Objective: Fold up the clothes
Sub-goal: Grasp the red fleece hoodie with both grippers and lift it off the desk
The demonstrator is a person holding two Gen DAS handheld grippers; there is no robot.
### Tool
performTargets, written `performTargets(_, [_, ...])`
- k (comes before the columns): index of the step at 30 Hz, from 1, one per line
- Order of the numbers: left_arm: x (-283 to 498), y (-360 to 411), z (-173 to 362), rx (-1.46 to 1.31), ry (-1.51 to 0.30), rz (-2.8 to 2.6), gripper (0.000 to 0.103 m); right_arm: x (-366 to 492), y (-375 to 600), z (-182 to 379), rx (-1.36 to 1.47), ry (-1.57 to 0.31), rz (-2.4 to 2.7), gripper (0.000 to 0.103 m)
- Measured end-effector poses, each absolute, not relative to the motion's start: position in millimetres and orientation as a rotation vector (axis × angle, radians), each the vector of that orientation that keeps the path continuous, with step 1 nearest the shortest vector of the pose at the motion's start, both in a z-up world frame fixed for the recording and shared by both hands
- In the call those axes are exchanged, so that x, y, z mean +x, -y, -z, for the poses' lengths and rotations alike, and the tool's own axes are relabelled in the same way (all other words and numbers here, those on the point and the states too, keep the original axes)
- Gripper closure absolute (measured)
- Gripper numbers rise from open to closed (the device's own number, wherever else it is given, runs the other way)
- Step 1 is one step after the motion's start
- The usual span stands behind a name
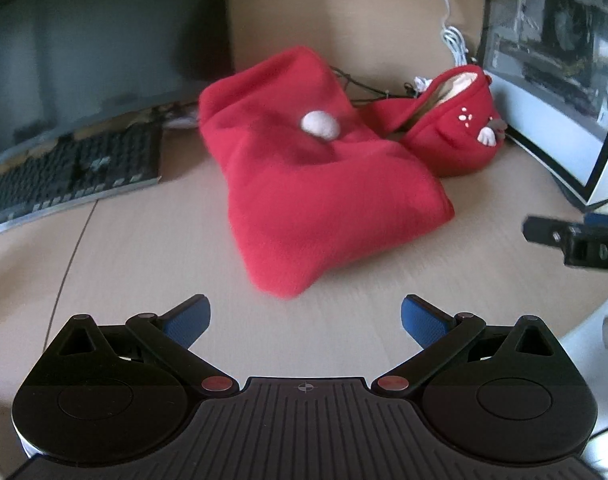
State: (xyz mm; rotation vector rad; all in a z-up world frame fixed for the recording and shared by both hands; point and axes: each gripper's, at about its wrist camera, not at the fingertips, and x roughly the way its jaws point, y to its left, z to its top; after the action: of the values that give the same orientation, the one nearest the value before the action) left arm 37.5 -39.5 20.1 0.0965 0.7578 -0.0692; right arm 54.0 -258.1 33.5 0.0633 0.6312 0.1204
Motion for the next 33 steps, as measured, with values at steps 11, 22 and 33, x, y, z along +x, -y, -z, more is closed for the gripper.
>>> performTargets(11, [127.5, 100.6, 20.6, 0.551, -0.67, -0.013, 0.0, 176.5, 288.1, -26.7, 0.063, -0.672, -0.233, 0.0])
performTargets(22, [115.6, -107.9, -29.9, 0.064, -0.673, -0.9, 0.0, 258.0, 233.1, -7.8, -0.012, -0.73, -0.444, 0.0])
performTargets(33, [76.4, -103.1, -91.9, -0.196, -0.534, -0.406, 0.0, 243.0, 135.1, -8.2, -0.051, -0.735, -0.612, 0.0])
